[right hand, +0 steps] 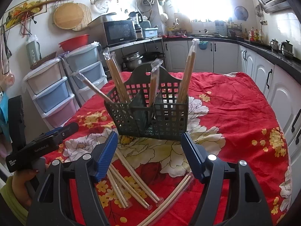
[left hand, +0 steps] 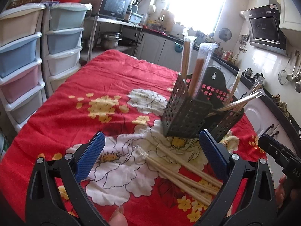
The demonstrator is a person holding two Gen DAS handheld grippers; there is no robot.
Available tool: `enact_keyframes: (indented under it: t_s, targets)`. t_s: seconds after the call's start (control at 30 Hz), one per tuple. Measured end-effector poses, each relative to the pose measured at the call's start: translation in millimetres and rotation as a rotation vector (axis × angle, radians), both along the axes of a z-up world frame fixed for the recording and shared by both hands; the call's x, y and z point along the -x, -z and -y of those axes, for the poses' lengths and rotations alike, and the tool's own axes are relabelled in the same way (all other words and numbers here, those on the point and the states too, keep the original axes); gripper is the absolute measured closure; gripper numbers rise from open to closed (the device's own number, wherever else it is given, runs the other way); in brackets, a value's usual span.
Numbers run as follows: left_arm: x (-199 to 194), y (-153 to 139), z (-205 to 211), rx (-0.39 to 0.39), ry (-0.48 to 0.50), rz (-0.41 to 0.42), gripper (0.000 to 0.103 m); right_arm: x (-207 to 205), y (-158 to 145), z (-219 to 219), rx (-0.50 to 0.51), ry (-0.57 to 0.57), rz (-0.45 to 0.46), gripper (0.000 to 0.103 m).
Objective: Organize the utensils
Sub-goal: 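Withdraw both tools from the caddy back toward the chopstick pile, then lower the left tool onto the chopsticks while the right tool lowers onto others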
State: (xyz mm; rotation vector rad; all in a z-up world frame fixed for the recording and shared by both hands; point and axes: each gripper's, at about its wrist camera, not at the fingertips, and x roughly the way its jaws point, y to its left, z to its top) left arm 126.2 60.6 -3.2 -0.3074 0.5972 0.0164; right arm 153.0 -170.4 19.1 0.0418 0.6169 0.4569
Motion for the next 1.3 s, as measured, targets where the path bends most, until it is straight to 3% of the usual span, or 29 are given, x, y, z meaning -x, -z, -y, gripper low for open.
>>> enact_keyframes:
  t_s: [0.23,0.53,0.67,0.83,0.97,1.17,1.3]
  targets:
    - [0,15,-7,0.024,0.000,-0.048,0.011,-2,11,-12,0.036,-0.027,-0.022,0.035]
    - [-8,44,-15,0.149,0.044,-0.155,0.013,-11,31,-29,0.101,-0.073,-0.060,0.036]
    - [-13,56,-15,0.213,0.068,-0.201,0.035,-17,42,-39,0.147,-0.105,-0.071,0.036]
    - [-22,70,-21,0.317,0.082,-0.249,0.055,-25,55,-50,0.200,-0.137,-0.099,0.042]
    - [-30,73,-26,0.382,0.081,-0.261,0.059,-28,63,-60,0.232,-0.169,-0.112,0.044]
    - [-42,78,-25,0.418,0.090,-0.294,0.085,-36,69,-74,0.258,-0.210,-0.131,0.045]
    - [-42,82,-30,0.451,0.098,-0.295,0.090,-45,75,-84,0.287,-0.237,-0.149,0.050]
